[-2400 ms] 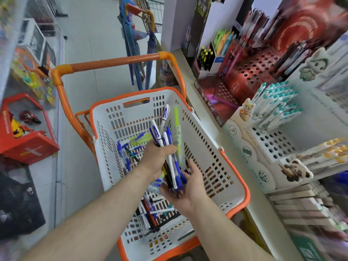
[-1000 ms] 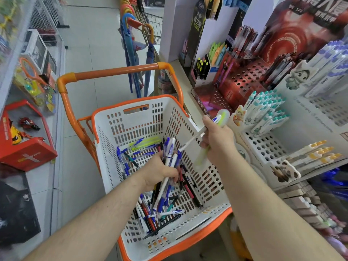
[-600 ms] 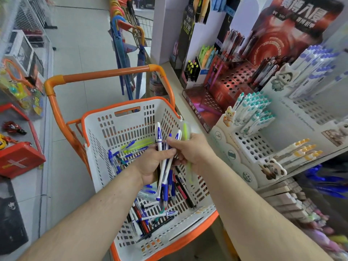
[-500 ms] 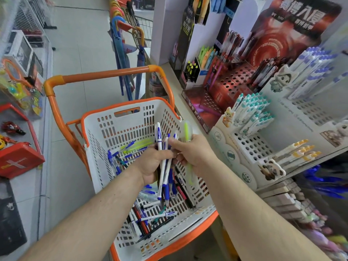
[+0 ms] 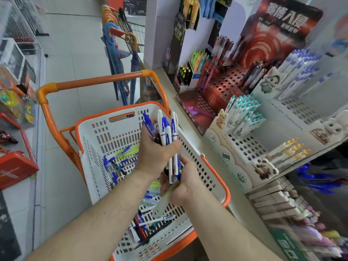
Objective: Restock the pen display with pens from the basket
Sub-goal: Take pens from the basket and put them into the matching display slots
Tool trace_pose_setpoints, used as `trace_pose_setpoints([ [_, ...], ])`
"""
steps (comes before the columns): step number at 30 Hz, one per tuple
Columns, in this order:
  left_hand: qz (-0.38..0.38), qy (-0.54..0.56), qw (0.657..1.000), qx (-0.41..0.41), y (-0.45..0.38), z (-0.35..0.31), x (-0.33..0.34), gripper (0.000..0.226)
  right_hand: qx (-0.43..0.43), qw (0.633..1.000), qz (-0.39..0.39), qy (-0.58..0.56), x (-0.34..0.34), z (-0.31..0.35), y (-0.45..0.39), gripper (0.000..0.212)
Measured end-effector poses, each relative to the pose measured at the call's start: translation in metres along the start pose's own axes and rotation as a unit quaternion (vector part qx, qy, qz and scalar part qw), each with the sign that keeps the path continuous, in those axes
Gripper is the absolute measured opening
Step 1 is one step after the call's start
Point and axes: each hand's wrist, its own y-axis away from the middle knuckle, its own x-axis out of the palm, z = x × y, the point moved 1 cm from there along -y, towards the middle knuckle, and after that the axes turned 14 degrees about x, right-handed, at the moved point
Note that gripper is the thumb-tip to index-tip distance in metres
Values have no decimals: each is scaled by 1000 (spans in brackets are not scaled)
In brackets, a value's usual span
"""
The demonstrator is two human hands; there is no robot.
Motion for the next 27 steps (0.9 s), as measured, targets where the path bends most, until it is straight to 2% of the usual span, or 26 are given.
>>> trace_pose_setpoints([
  [2, 16, -5, 1000, 23, 4, -4, 1, 47, -15, 1000, 5, -1, 1, 0, 3, 50],
  [6, 14, -1, 1000, 25, 5, -8, 2, 28, -14, 1000, -7, -9, 5, -1, 5, 52],
  [12, 33, 31, 999, -14, 10, -4, 1, 16, -20, 998, -32, -51, 5, 1, -3, 25],
  [16, 2, 99, 992, -78, 15, 2, 3, 39, -39, 997, 15, -64, 6, 3, 1, 27],
  [19, -17, 131, 984, -121, 19, 2, 9, 31, -52, 995, 76, -48, 9, 3, 3, 32],
  [20, -14, 117, 986, -121, 17, 1, 9, 27, -55, 995, 72, -32, 7, 2, 3, 32],
  [23, 35, 89, 990, -106, 3, -8, 5, 8, -71, 997, -14, 18, -9, 8, 1, 44],
  [24, 49, 92, 989, -106, -2, -9, 3, 8, -75, 997, -23, 13, -16, 11, 2, 45],
  [27, 82, 107, 983, -125, -11, -5, -4, 9, -102, 994, 25, -20, -36, 19, 19, 37],
])
